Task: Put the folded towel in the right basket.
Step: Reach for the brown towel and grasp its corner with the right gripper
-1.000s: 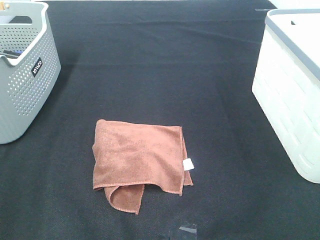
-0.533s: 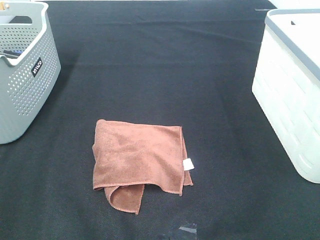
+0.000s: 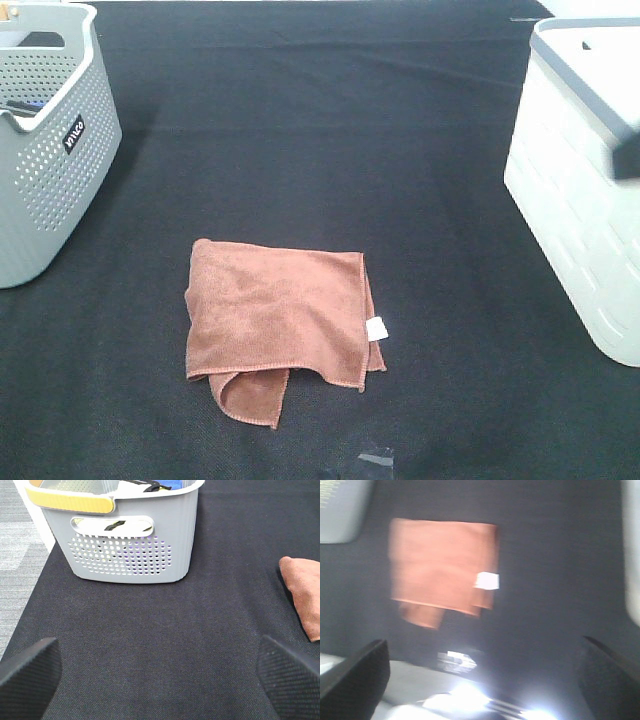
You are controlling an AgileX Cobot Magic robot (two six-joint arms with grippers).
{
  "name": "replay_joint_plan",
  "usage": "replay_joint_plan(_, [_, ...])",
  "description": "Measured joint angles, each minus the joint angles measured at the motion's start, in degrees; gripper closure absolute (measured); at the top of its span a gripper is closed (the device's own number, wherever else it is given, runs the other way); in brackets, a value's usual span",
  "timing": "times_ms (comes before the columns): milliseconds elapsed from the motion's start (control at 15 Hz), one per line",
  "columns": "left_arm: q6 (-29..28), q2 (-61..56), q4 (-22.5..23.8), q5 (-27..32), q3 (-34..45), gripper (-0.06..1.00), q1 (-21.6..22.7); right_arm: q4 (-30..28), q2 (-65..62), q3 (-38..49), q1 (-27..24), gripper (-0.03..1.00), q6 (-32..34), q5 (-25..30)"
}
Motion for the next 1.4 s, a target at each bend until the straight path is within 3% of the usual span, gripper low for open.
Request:
replay_joint_plan(133, [0.0,0.0,0.0,0.0,0.0,-0.04,0.0,10.49,8.65,-2.06,0.86,0.01,-5.5,-3.32])
replay_joint_plan(200, [0.0,0.0,0.0,0.0,0.0,-0.04,0.0,12.78,15.7,-3.04,4.13,0.01,-7.45,-7.05])
replay_joint_plan(267, [0.0,0.0,0.0,0.0,0.0,-0.04,0.0,13.06,18.51,-3.38,6.02,0.01,-7.51,-8.31])
replay_joint_plan(333, [0.0,0.0,0.0,0.0,0.0,-0.04,0.0,13.64,26.87,-4.76,11.52,0.01,-7.91,-11.57])
replay_joint_plan(533, [0.0,0.0,0.0,0.0,0.0,-0.04,0.0,14.38,40.62,-8.59,16.9,0.01,-8.08,-16.33])
replay_joint_plan(800, [0.0,0.0,0.06,0.0,0.0,-0.04,0.0,15.36,55.29,-13.12,17.25,0.01,-9.4,-18.22])
replay_joint_plan(1133, [0.0,0.0,0.06,0.0,0.0,-0.04,0.0,15.36,62.62,-13.98,17.25,0.01,-10.08,-23.32])
replay_joint_plan(1400, [0.0,0.0,0.06,0.0,0.0,-0.04,0.0,16.62,66.06,-14.44,17.25,0.01,-10.14,-23.84])
